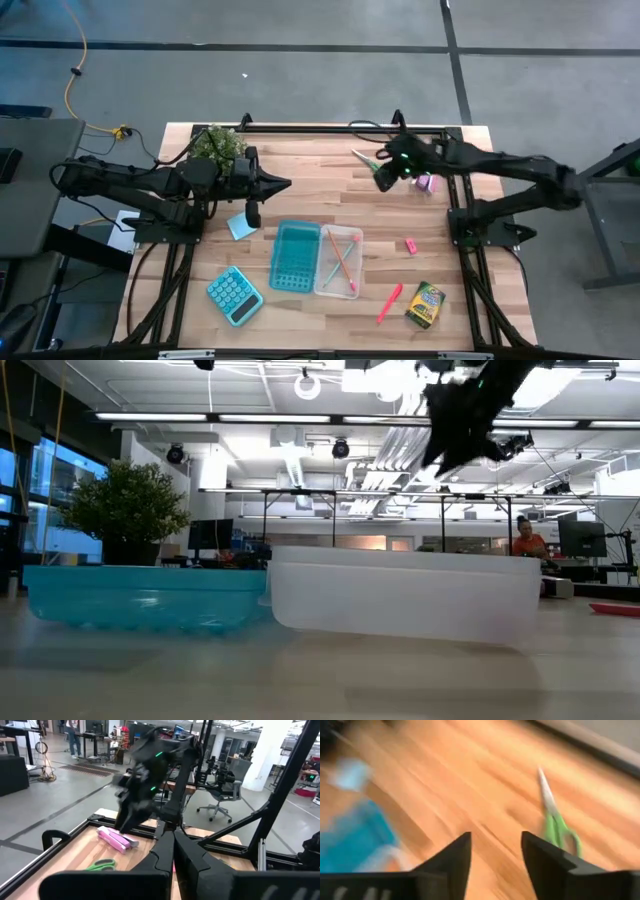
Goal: Pack school essentials
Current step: Put the green scissors into the blue supply box
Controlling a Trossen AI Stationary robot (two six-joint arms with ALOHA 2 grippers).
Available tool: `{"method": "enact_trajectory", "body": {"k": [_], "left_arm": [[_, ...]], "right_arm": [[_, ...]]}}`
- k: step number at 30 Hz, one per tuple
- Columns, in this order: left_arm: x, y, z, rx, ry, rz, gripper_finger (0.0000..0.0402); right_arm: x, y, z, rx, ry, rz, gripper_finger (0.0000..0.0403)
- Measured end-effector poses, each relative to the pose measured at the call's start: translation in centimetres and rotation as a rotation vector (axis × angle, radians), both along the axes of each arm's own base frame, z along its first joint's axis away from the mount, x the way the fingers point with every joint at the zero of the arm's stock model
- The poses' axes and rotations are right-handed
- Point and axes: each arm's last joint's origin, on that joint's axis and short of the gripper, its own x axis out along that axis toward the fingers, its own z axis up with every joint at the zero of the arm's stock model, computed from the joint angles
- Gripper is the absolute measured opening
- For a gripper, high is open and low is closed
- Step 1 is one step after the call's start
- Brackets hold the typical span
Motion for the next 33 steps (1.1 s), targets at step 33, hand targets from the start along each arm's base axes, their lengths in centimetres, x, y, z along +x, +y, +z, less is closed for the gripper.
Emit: {"method": "enact_trajectory", "body": {"k": [33], "left_arm": [[0.0,0.0,0.0,0.001,0.0,0.004,0.0]], "right_arm": [[4.7,-6.6,-13.0,0.275,0.41,-0.102,0.0158]]}}
